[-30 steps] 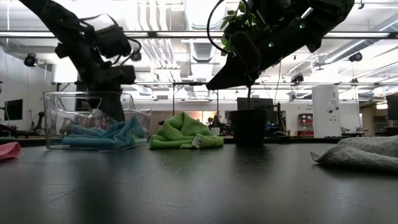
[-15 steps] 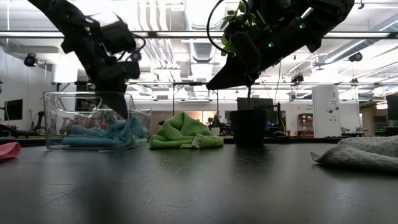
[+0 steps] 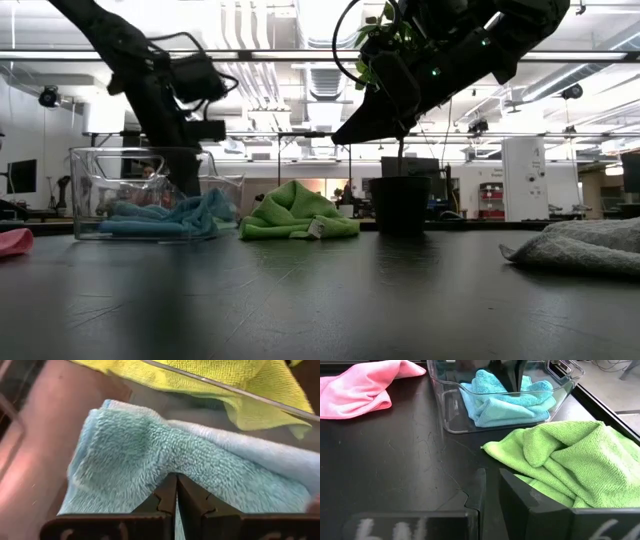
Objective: Fold microfiber towels
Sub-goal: Put the folded blue microfiber towel into the bin
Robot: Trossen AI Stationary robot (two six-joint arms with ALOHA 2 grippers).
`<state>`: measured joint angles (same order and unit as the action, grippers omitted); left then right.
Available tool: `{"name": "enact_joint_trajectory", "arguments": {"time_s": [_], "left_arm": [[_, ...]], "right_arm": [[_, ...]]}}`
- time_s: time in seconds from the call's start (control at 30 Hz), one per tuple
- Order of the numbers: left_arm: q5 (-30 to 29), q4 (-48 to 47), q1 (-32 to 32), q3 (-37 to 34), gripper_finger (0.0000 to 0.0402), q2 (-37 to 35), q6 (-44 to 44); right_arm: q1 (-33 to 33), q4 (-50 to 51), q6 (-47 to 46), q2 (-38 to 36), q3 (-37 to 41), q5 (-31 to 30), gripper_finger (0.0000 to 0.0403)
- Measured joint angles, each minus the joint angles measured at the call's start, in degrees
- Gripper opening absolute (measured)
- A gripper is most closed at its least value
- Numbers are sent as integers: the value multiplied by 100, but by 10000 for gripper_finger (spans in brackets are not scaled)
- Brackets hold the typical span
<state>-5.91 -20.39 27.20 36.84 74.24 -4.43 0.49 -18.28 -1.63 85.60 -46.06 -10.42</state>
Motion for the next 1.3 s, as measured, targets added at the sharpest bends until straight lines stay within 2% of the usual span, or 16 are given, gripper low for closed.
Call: {"name": "enact_joint_trajectory", "arguments": {"time_s": [0.23,0.47,0.63,0.97,1.1,1.3], "left_arm": [[-160,136,7,97,0,306,-43],[-194,-87,15,232,0,-256,-75],[-686,-46,42,209,0,-588,-99],[-707,567,224,-36,0,-93,-85],[-938,711,234,3,0,107,-92],[-1008,728,184,205,0,-128,-81]], "right_arm": [[0,2,13,0,0,0,44],[0,4,37,0,0,0,44],[0,0,37,0,21,-1,44],[0,1,37,0,82,-1,44],[0,2,37,0,87,0,44],[0,2,76,0,87,0,44]]}}
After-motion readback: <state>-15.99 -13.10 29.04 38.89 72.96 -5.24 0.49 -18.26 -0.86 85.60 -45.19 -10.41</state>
